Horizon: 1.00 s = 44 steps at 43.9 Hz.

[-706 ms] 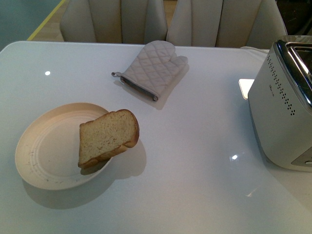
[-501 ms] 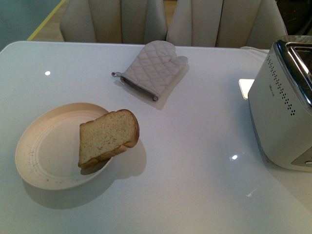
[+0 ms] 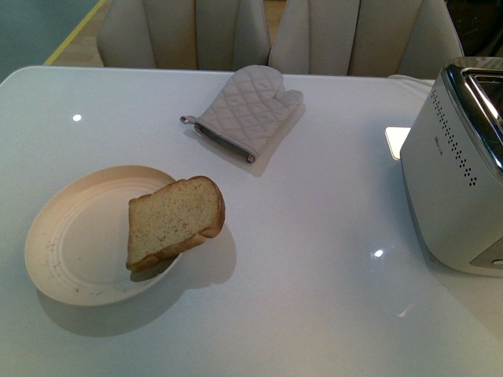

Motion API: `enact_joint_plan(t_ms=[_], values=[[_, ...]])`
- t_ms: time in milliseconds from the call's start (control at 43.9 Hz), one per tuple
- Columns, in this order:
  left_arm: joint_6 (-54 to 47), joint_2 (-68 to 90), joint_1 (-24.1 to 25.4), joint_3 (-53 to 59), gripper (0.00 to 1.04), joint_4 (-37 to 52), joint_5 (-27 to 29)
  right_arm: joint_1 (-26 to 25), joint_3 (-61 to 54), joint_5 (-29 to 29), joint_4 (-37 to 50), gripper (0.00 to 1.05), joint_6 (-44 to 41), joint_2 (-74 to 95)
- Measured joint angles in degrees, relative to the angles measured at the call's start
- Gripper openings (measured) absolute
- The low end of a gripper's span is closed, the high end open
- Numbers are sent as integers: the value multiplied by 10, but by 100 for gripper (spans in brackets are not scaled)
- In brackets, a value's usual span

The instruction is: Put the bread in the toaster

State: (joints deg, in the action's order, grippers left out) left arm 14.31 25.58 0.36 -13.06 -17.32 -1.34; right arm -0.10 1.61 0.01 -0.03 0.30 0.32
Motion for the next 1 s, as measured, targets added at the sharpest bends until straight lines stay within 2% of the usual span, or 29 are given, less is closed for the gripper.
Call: enact_joint_plan(t_ms=[91, 159, 296, 478, 728, 1002], values=[[2, 70, 20, -10, 98, 63, -26, 0, 0, 0, 0, 96, 0, 0], [2, 178, 38, -15, 98, 160, -40, 0, 0, 0, 0, 96, 0, 0], [4, 471, 58, -48, 98, 409, -56, 0, 0, 0, 0, 96, 0, 0], [7, 720, 61, -118, 98, 545, -46, 0, 0, 0, 0, 96, 0, 0], [7, 946, 68, -189, 98, 568, -27, 0, 0, 0, 0, 96, 0, 0], [-2, 1060, 52, -247, 98, 572, -1, 0, 0, 0, 0, 96, 0, 0]])
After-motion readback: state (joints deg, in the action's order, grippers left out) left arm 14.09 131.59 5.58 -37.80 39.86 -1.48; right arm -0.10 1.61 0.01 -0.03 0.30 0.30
